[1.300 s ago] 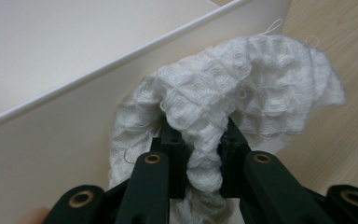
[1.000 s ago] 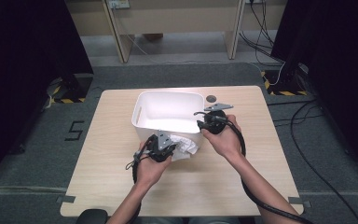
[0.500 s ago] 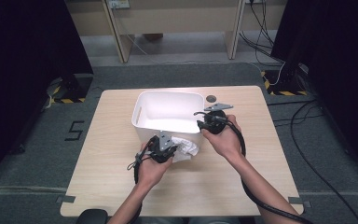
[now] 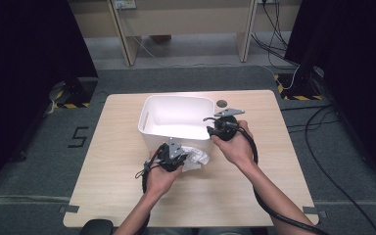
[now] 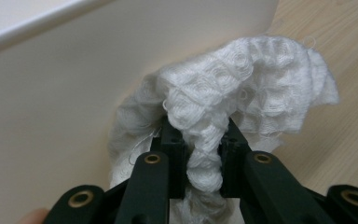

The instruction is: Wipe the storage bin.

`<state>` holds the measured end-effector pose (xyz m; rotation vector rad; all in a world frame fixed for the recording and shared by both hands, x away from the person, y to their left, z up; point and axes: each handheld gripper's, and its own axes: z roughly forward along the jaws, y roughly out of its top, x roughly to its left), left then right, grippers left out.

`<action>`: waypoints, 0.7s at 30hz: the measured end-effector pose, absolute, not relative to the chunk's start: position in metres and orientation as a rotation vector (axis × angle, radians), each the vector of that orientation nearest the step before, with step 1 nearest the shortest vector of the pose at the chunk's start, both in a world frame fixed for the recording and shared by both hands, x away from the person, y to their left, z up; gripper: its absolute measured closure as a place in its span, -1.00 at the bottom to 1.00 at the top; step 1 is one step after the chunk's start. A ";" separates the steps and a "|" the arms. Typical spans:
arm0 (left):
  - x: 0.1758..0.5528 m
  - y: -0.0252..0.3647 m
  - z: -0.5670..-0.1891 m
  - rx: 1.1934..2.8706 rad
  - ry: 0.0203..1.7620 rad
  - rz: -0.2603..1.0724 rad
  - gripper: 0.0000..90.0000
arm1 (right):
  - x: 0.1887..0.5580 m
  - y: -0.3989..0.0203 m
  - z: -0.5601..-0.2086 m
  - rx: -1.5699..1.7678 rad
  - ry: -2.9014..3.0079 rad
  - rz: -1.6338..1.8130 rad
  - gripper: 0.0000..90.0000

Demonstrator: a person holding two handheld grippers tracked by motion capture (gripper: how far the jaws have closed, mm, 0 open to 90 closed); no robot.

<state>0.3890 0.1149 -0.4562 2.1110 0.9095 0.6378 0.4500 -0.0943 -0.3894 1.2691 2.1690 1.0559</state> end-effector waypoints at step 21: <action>0.393 0.111 -0.473 2.161 0.915 0.630 0.70 | 0.449 -0.093 -0.389 1.259 2.173 1.058 0.47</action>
